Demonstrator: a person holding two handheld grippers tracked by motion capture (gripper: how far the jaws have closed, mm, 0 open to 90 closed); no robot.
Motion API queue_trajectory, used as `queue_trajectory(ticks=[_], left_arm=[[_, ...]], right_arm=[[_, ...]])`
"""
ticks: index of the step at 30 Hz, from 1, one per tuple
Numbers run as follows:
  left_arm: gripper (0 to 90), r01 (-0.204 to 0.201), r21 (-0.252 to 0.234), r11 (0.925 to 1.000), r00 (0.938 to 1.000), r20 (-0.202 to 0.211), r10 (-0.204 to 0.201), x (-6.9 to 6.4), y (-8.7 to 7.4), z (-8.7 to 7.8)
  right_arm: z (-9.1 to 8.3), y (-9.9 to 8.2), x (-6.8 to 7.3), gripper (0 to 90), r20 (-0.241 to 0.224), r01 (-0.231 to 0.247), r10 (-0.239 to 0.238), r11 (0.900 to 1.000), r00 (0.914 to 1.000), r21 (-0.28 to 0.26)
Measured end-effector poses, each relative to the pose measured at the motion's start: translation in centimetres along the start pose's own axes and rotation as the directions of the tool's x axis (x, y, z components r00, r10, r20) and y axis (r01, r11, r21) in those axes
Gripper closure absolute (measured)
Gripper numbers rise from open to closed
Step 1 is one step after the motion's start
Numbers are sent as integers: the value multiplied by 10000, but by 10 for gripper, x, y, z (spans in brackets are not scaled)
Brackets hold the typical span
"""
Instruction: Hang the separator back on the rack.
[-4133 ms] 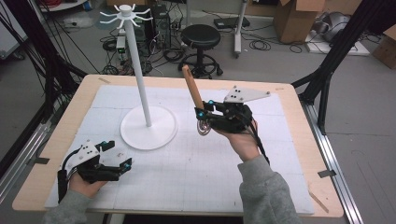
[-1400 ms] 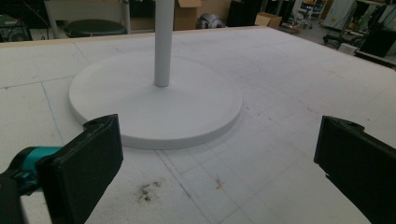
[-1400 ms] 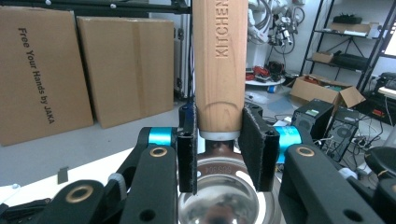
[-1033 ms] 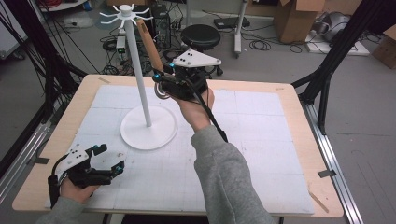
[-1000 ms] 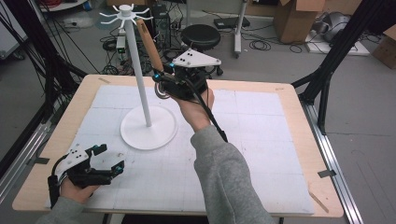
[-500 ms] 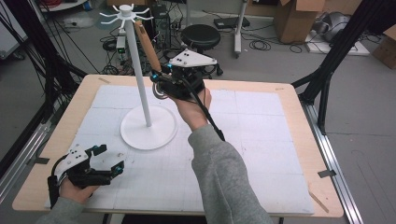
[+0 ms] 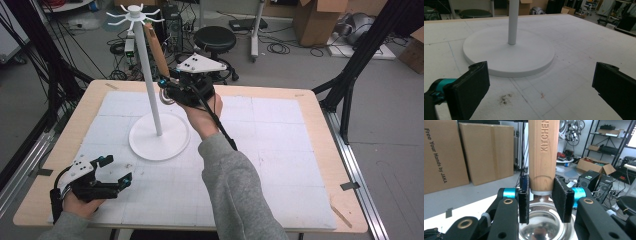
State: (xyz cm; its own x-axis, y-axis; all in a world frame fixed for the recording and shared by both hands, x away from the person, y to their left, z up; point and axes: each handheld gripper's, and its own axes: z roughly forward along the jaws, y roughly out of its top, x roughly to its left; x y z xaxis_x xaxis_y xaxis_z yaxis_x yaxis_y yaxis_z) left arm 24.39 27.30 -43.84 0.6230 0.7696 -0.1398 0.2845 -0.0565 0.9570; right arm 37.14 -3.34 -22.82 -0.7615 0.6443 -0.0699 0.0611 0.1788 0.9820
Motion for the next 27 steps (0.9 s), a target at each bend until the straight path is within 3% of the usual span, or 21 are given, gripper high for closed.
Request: queue_trajectory(ticks=[3,12,22,27], left_arm=[[18,0,-9,10000,10000,2,0,0,0,-1],[18,27,-5,10000,10000,-48,-27,2,-1,-2],[18,36,-32,10000,10000,-70,-36,2,0,-2],[18,5,1,10000,10000,-13,-5,2,-1,0]], right_arm=[[2,-1,1,558,5,108,-108,9999,9999,-43],[-12,-5,-6,395,-16,213,-214,9996,9998,-180],[-41,-22,-23,238,-749,436,-449,9989,9962,-189],[-56,-33,-30,232,-1221,561,-554,9984,9910,27]])
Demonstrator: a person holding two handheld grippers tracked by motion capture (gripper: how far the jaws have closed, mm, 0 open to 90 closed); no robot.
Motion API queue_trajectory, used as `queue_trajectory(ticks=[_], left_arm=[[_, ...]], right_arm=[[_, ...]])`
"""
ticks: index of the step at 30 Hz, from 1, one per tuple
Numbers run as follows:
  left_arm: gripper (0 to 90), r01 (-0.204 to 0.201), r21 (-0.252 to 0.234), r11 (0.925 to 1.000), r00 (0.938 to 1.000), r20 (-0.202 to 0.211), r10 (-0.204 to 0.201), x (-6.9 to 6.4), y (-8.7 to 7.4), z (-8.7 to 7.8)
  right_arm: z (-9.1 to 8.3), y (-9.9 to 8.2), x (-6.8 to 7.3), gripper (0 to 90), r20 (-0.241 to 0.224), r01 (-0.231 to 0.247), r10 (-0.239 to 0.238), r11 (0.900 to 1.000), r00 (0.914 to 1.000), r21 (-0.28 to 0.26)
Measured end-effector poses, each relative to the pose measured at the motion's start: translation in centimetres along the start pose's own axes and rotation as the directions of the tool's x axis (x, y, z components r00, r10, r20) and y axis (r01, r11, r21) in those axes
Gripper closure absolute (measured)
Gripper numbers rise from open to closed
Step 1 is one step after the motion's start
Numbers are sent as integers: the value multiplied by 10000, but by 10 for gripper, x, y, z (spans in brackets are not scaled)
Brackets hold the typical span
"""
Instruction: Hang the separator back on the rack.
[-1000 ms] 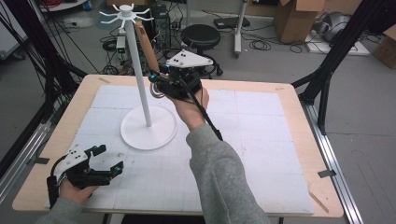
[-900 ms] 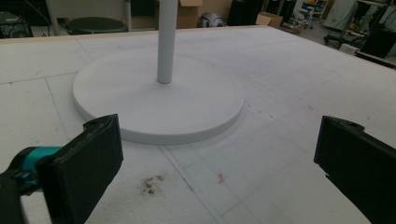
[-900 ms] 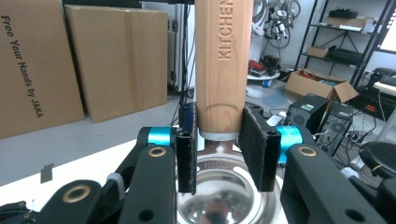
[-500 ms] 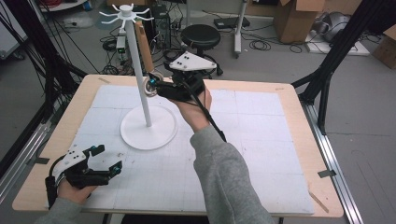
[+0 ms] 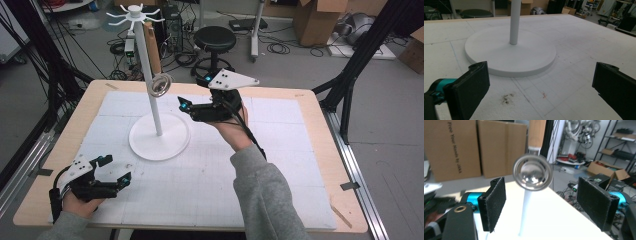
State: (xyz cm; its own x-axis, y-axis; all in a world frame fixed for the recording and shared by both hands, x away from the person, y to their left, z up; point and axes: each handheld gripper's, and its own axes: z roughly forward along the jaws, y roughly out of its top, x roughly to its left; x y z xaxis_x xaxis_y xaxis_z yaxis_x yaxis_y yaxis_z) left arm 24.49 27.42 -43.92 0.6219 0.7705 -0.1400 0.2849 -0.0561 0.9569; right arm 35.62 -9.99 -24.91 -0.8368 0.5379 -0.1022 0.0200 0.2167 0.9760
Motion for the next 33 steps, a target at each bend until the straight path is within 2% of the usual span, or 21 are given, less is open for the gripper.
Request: queue_trajectory(ticks=[4,9,12,16,18,20,22,33], left_arm=[[18,47,-21,10000,10000,-30,-47,1,0,0],[18,35,-40,10000,10000,-24,-35,1,2,3],[17,16,-11,10000,10000,72,-16,0,3,8],[18,-29,32,10000,9998,215,28,-1,4,14],[17,-63,72,10000,9996,261,61,-2,4,17],[18,-93,75,9999,9995,290,90,-2,5,19],[18,-92,60,9999,9996,282,90,-2,5,19],[18,-63,91,9999,9997,248,61,-2,5,21]], right_arm=[[-11,-11,-3,198,-92,-49,50,10000,9999,65],[-19,-23,-5,105,-157,-60,65,9994,9999,330],[-26,-29,-6,100,-261,-49,59,9992,9996,404],[-38,-38,-8,86,-180,-44,51,9992,9998,399],[-44,-43,-9,15,18,-168,167,9988,9999,456],[-49,-49,-12,15,-98,-248,254,9980,9996,574],[-56,-55,-14,15,181,-190,179,9982,9997,574],[-87,-96,-27,14,516,-790,751,9938,9958,785]])
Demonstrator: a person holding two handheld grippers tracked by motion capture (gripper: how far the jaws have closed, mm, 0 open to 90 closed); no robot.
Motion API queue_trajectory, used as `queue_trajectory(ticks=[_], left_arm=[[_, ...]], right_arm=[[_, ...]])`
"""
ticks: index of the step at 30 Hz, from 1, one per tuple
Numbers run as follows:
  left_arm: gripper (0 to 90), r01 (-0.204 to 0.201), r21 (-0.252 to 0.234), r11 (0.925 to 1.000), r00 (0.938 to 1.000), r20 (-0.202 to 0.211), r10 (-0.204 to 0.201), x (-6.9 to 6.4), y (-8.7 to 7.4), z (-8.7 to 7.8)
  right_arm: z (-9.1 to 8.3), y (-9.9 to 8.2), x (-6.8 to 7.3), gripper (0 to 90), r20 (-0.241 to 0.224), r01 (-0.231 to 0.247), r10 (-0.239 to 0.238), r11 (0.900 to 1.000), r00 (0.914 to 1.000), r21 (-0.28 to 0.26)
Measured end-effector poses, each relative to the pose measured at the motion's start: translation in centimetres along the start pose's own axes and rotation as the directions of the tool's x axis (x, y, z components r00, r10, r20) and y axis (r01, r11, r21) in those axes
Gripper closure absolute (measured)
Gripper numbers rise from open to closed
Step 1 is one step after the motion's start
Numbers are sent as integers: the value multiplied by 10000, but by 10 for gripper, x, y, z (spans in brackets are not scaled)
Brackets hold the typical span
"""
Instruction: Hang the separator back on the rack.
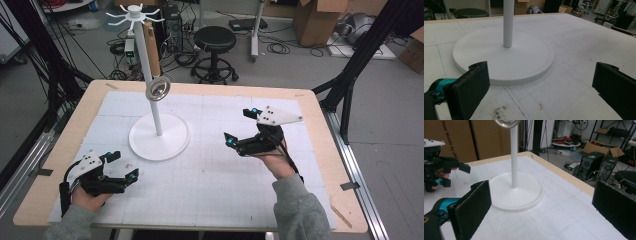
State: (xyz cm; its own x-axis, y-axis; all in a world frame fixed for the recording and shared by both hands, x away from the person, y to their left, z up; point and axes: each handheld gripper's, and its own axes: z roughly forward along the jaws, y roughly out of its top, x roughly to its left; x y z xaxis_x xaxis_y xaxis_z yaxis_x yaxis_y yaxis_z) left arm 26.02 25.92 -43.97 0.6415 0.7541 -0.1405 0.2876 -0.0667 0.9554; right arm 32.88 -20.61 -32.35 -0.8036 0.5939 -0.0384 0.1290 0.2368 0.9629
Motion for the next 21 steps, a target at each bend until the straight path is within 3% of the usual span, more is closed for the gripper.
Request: queue_trajectory(ticks=[14,19,21], left_arm=[[18,-39,-112,9999,10000,-3,39,-1,2,3],[18,-69,-144,9999,10000,15,70,0,2,4],[18,-71,-147,9999,10000,1,71,0,2,4]], right_arm=[[-33,-55,-15,15,105,-754,755,9971,9971,-98],[-40,-73,-22,15,284,-940,938,9955,9952,84],[-44,-78,-24,16,407,-798,793,9967,9960,113]])
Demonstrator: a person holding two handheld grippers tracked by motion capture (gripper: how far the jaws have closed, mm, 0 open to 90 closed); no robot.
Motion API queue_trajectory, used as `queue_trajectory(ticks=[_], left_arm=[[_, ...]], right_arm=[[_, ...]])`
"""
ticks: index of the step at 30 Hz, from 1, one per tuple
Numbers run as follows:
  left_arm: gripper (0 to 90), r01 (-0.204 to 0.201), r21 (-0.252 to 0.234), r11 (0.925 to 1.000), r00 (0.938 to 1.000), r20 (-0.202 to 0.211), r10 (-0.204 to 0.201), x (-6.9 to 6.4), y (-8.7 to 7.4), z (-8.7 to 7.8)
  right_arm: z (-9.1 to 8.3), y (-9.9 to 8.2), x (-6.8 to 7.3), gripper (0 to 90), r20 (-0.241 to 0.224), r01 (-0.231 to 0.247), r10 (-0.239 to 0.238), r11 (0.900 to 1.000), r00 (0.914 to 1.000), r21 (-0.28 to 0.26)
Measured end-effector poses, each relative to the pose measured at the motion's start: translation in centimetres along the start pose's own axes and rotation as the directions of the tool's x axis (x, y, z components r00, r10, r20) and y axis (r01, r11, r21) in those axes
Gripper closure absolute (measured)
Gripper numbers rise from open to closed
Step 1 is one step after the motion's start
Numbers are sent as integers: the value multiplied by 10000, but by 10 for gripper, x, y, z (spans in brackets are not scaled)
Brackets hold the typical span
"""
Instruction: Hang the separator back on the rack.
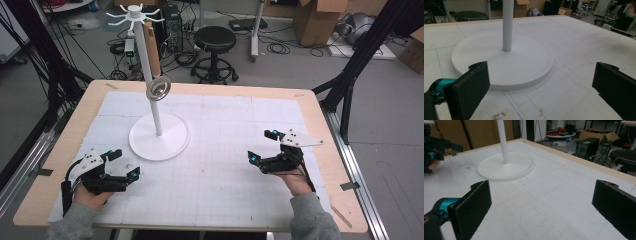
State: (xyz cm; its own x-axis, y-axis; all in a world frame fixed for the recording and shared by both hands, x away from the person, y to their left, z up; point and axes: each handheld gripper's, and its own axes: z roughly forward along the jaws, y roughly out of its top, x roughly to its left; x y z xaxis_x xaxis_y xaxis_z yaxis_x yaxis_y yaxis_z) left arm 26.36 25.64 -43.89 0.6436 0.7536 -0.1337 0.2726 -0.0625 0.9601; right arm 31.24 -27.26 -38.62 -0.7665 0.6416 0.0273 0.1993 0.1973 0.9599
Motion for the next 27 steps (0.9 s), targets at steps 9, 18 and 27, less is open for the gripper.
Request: queue_trajectory(ticks=[9,18,27], left_arm=[[18,18,-36,10000,10000,11,-18,0,0,0],[18,27,-96,10000,10000,18,-27,1,0,0],[18,24,-90,10000,10000,-10,-24,1,1,0]], right_arm=[[-19,-13,-3,15,-395,56,-73,9991,9992,-411],[-40,-28,-16,15,144,-329,334,9989,9993,-327],[-56,-48,-30,15,612,-908,910,9959,9940,-56]])
